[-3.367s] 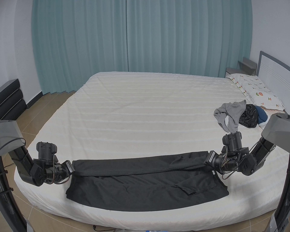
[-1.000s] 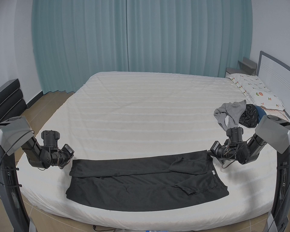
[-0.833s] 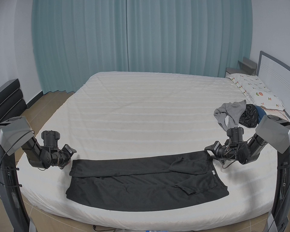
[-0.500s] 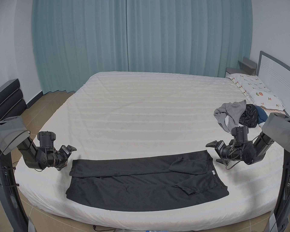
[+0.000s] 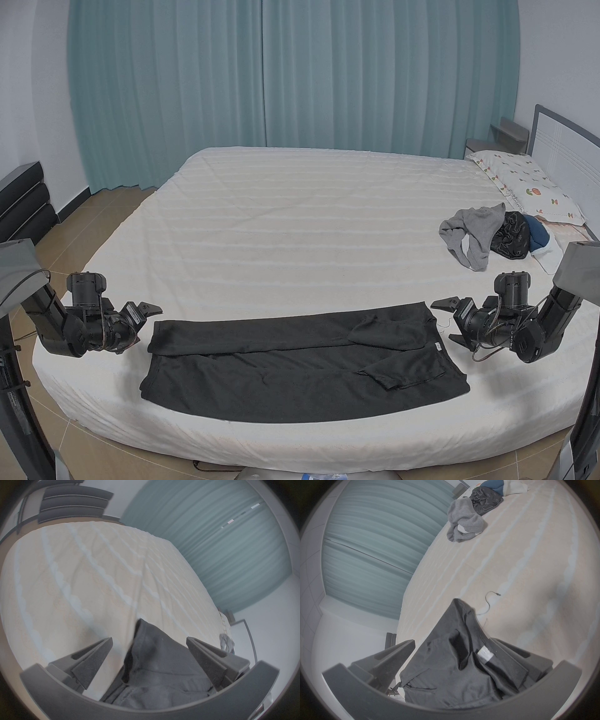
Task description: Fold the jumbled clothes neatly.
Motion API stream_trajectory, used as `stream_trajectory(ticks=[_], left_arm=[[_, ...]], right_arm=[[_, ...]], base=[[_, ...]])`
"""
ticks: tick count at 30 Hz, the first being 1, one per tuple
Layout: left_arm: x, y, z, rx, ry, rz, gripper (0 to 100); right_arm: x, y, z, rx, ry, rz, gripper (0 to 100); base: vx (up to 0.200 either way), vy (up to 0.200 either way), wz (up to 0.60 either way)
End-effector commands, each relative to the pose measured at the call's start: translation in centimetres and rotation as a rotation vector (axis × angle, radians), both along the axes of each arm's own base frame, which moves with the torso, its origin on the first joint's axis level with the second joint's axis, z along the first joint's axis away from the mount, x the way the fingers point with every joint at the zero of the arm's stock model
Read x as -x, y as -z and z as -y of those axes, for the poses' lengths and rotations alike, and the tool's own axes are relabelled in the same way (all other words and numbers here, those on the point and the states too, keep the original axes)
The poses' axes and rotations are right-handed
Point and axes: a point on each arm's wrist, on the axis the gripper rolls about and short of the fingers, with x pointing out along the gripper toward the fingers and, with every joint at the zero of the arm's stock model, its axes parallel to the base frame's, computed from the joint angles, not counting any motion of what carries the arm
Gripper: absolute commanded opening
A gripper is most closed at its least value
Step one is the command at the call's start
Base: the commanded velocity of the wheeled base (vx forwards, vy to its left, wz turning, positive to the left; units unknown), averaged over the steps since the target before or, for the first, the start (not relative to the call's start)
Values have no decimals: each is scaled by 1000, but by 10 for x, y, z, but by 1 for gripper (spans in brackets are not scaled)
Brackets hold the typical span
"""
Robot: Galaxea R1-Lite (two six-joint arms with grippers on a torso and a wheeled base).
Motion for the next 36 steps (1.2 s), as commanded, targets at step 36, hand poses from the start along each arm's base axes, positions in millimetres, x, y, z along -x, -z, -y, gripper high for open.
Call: stream_trajectory(ticks=[36], left_arm=[[4,28,25,-270,377,3,100]], right_arm=[[11,7,-12,-10,-51,-39,100]], base=[[0,0,0]])
